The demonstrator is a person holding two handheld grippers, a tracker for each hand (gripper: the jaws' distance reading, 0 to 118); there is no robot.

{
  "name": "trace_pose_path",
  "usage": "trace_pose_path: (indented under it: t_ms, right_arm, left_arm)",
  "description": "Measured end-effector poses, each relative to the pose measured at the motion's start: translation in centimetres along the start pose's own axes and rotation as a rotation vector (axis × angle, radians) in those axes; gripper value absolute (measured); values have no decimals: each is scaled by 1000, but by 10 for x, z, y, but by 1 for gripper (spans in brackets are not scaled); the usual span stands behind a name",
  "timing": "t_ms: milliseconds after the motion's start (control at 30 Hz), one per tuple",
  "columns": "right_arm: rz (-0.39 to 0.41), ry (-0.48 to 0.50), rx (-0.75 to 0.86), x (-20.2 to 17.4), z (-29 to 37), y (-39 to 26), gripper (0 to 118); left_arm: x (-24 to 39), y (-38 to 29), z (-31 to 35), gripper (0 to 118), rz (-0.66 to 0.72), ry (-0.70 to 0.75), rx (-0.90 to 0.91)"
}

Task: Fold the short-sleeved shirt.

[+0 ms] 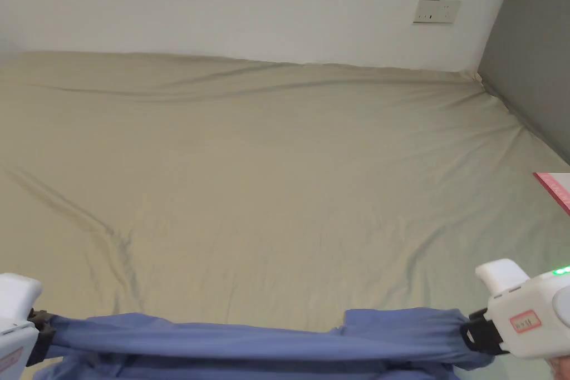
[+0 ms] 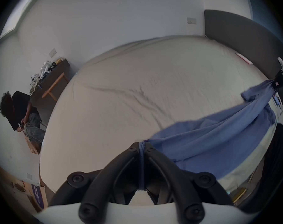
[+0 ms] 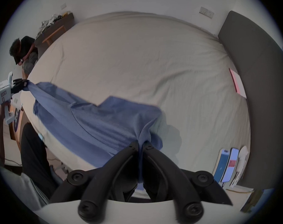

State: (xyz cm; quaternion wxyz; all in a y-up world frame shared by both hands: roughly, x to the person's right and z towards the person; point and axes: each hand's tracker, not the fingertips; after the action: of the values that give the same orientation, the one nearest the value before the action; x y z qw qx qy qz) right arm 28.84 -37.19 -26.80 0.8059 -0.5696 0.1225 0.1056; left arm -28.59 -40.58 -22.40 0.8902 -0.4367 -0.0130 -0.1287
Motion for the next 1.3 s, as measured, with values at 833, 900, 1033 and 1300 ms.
trace_pose_path:
  t_ms: [833,900,1033,1300]
  right_arm:
    - [-12,16,-330,1,-117,-68,7]
    - [-16,6,-335,-1,-114,-67,14]
    - [-30,-21,-274,0,-82,-52,101]
    - [33,-340,372,-16,48,13,115]
  left_arm:
    - [10,-70,-75,1,-51,-139,-347]
    - [5,-65,-76,7,-46,-154,-360]
    - [1,-54,-63,106,-106,-30,-294]
    - [-13,38,50,112,94,39,248]
